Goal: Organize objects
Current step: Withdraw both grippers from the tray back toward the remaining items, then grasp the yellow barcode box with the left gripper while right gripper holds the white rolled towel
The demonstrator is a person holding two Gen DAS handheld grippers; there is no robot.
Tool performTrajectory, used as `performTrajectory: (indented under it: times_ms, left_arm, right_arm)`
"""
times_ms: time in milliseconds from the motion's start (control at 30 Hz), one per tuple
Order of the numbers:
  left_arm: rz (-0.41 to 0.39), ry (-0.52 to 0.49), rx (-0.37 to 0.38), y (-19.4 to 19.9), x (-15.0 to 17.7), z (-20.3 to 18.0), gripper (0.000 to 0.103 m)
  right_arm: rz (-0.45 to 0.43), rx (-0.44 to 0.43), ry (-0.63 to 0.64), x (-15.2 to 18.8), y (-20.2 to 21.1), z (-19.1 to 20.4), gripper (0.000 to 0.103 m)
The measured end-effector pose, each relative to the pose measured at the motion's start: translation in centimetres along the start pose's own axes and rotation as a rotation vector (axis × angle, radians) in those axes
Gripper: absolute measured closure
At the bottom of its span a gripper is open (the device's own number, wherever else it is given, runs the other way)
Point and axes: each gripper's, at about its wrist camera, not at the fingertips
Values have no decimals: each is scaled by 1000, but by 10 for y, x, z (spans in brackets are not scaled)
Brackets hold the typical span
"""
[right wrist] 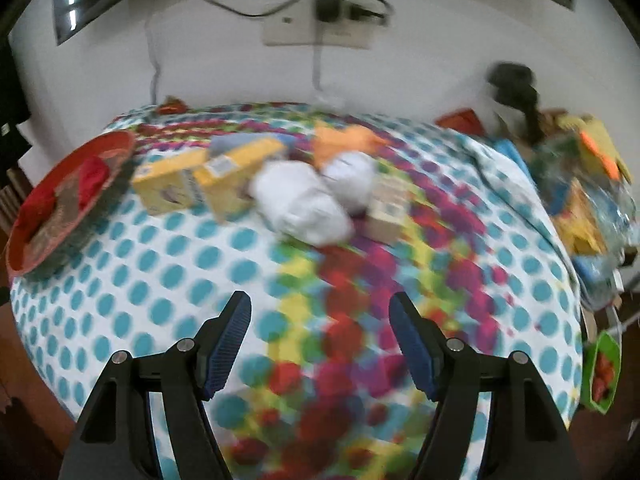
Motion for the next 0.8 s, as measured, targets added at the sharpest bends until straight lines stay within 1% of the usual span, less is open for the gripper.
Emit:
performTrajectory:
  times_ms: [100,233,400,500,567,600,633,700,733,800]
  left_arm:
    - [15,-16,23,-4,1,-9,48]
    - [21,-31,37,-9,1,-23,48]
    - [25,-75,87,-14,-5,-46,48]
    - [35,-105,92,-20,-12,-60,48]
    - [45,-118,110,-25,-17,-71,48]
    - [49,-118,124,-27,-21,-74,48]
    - [50,-112,155,-31,-25,-79,48]
    - [62,-112,184,-37,-32,-89,48]
    - [60,-117,213,-40,-38,-95,48]
    - [59,-133,225,-45,-46,-106,48]
  right_arm:
    - [0,8,-26,9,-2,-21,34]
    - [-6,-10,-39,12,-8,-31,34]
    - [-14,-77,-17,4,-23,-25,34]
    - [-12,-103,4,-6,-35,-17,34]
    - [-9,-120,21,-13,-43,-12,33]
    - [-6,-126,32,-17,-47,-10,33]
    - [-1,-125,46,-22,-53,-7,33]
    - [0,-131,62,-29,-60,-7,33]
    - [1,-133,73,-33,-65,-6,33]
    - [5,-150,92,-39,-71,-4,32]
Point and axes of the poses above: each gripper's, at about its wrist camera, not at the fingertips, and y roughly against the way its jaws point, z to its left, x to its underside, and after that the axes turned 1 degree about -z, right-handed
